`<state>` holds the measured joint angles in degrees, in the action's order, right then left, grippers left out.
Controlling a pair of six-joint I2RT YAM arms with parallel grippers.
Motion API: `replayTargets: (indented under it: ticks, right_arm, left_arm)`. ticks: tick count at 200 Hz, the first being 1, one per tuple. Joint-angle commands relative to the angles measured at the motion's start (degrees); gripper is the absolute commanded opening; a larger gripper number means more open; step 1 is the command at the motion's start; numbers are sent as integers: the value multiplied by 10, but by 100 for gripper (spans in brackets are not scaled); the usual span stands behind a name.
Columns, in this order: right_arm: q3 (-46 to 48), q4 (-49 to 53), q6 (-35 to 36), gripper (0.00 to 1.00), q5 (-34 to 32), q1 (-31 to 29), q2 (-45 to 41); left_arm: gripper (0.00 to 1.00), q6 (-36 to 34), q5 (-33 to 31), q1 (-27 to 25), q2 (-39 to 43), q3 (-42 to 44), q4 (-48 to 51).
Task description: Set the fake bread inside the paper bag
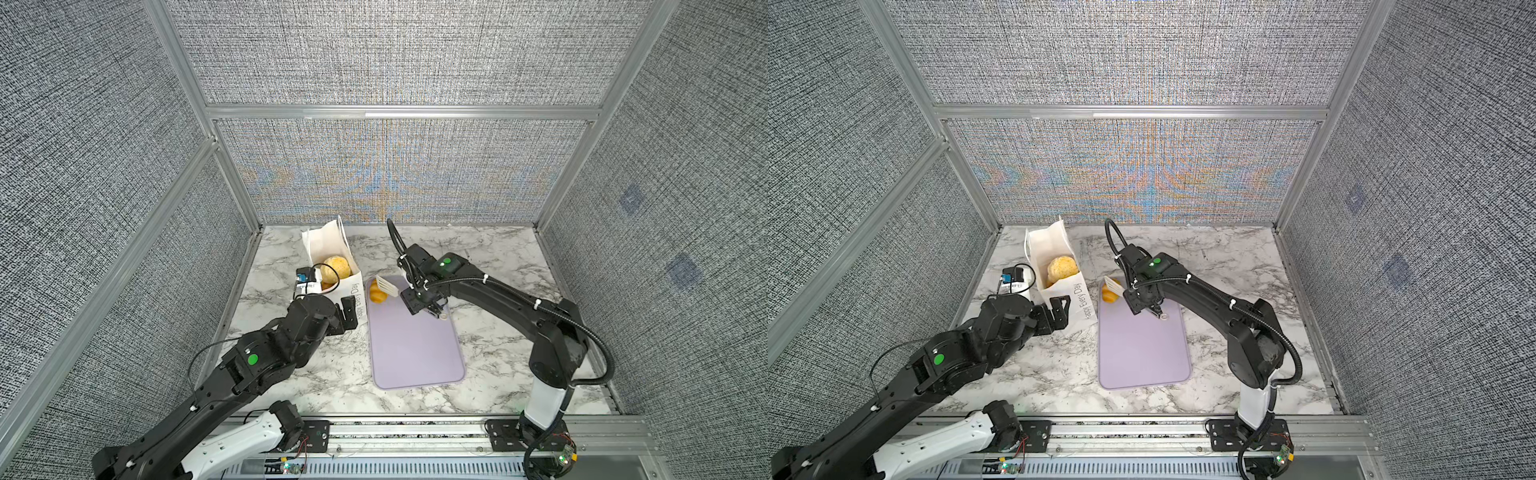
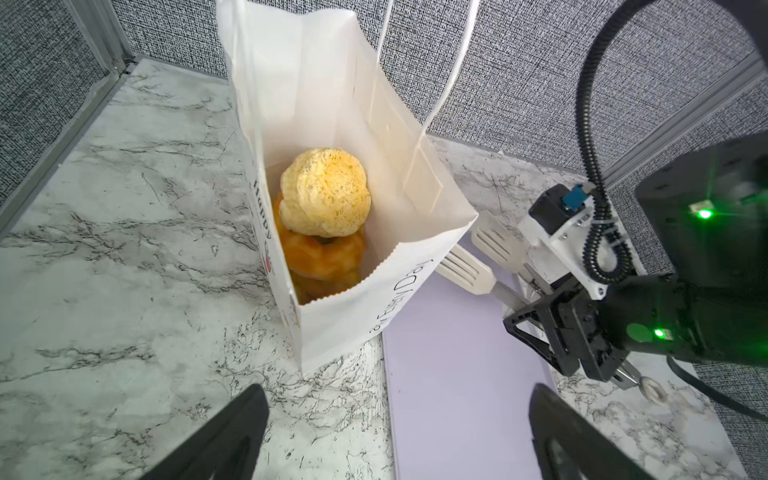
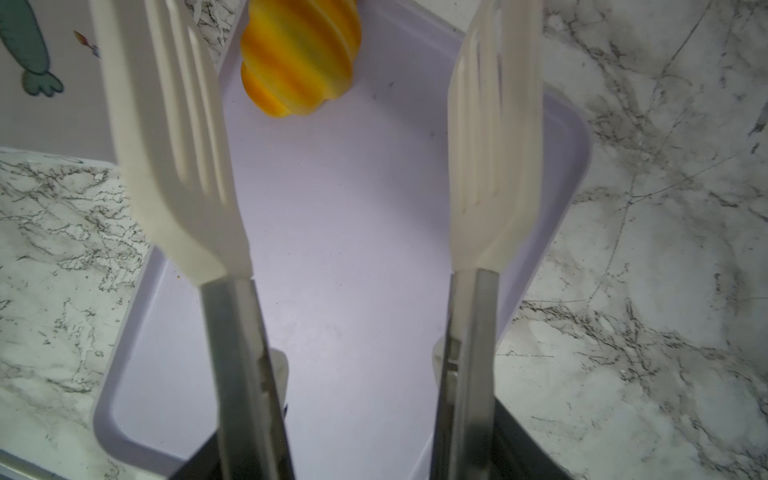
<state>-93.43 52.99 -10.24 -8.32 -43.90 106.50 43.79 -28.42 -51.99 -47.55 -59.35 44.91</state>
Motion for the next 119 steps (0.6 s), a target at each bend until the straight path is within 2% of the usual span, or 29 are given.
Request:
replayTargets:
  ticks: [1,41,119]
  right_arm:
    - [-12,-7,-9,65,16,1,10]
    - [-23,-5,-5,66,31,1,48]
    - [-64,6,-5,66,17,1,110]
  left_arm:
    - [99,22,-20,-12,0,7,-16]
    - [99,39,-12,-33,-10,16,-2]
    - [99,62,-22,-69,-43,8,18]
